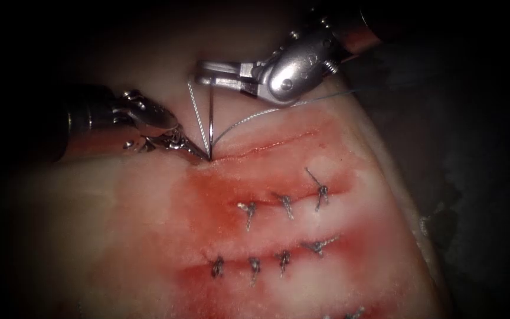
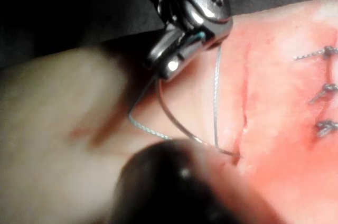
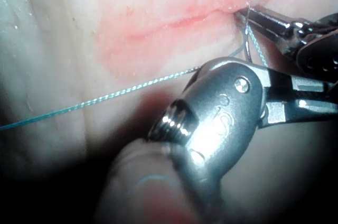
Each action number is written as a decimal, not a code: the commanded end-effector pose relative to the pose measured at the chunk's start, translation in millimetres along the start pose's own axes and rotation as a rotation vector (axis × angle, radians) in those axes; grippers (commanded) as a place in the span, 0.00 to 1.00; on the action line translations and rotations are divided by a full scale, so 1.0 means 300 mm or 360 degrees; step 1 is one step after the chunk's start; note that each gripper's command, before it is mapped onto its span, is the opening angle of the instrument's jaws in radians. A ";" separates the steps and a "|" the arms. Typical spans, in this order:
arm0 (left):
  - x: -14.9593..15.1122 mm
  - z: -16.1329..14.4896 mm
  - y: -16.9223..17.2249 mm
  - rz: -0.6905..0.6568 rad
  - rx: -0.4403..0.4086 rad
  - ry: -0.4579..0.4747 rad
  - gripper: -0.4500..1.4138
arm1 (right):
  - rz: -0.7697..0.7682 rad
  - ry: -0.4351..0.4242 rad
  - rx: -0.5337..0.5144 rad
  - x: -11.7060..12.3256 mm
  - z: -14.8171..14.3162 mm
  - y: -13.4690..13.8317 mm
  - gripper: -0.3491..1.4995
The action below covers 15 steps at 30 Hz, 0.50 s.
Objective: Wound Closure
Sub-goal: Insert the needle into the bottom half of the tissue using the right gripper
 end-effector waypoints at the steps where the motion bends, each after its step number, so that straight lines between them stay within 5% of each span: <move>1: -0.002 0.002 0.002 -0.0017 0.0016 0.0013 0.00 | -0.0014 -0.0009 -0.0004 0.0023 0.0028 0.0004 0.00; 8: 0.002 0.007 0.001 -0.0115 0.0077 0.0103 0.00 | -0.0040 -0.0019 -0.0021 0.0027 0.0035 0.0008 0.00; 15: -0.005 0.001 0.003 -0.0126 0.0120 0.0142 0.00 | -0.0070 -0.0024 -0.0024 0.0018 0.0031 -0.0008 0.00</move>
